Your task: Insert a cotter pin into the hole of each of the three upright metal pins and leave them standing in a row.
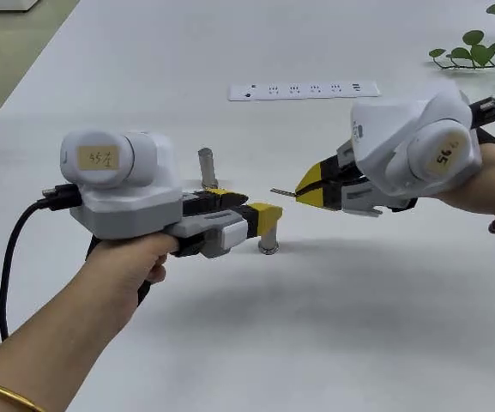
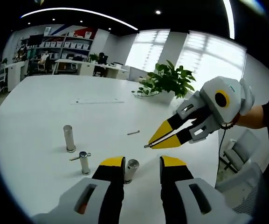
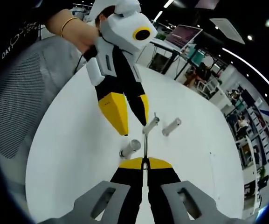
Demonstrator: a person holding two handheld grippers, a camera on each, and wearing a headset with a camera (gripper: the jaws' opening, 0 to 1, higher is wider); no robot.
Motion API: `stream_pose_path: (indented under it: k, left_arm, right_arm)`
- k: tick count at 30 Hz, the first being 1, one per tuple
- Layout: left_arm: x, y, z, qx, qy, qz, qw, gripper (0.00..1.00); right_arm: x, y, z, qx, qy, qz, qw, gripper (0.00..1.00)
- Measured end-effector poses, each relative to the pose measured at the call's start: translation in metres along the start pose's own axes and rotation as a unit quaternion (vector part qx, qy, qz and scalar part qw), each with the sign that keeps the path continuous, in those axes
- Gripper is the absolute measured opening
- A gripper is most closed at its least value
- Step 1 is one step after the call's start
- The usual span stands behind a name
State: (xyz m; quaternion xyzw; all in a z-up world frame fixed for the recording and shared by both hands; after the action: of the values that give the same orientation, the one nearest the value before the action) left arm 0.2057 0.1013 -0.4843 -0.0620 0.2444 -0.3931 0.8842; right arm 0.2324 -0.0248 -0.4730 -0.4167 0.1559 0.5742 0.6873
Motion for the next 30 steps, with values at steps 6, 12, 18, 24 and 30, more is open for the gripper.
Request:
stream_pose_path:
  k: [6, 12, 18, 24, 30]
  left_arm:
    - [0.0, 0.0, 0.002, -0.022, -0.006, -0.011, 0.9997, 0.18]
    - [0.0, -0.003, 0.002, -0.033, -0.007, -0.02, 0.9992, 0.13]
    - [0.001, -0.006, 0.003, -0.038, -0.009, -0.028, 0.9988, 0.07]
    - [0.001, -0.008, 0.004, -0.044, -0.013, -0.038, 0.9982, 0.01]
    - [0.002, -0.008, 0.004, -0.054, -0.015, -0.041, 0.9976, 0.0]
  right_arm:
    - [0.0, 0.004, 0.007, -0.024, -0.002, 0.003, 0.9997, 0.0]
    - [0.0, 0.006, 0.01, -0.039, -0.004, 0.002, 0.9992, 0.0]
    - [0.0, 0.009, 0.015, -0.047, -0.009, 0.004, 0.9989, 0.0]
    - [-0.001, 0.01, 0.02, -0.052, -0.013, 0.002, 0.9986, 0.0]
    - [-0.001, 0.011, 0.023, -0.054, -0.015, 0.001, 0.9984, 0.0]
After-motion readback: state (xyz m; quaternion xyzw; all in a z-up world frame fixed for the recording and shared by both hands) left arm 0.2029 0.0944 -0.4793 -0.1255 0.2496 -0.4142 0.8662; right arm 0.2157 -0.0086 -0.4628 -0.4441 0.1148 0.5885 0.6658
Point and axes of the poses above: the centre of the closed fingertips' face, and the gripper's own axes: x roughly forward along the fingers, y roughly to its left, z roughly out of its top, the point moved 7 cm from there along -x, roughly backward along the fingers, and after that the axes turned 4 degrees about x, right-handed, at the moved point
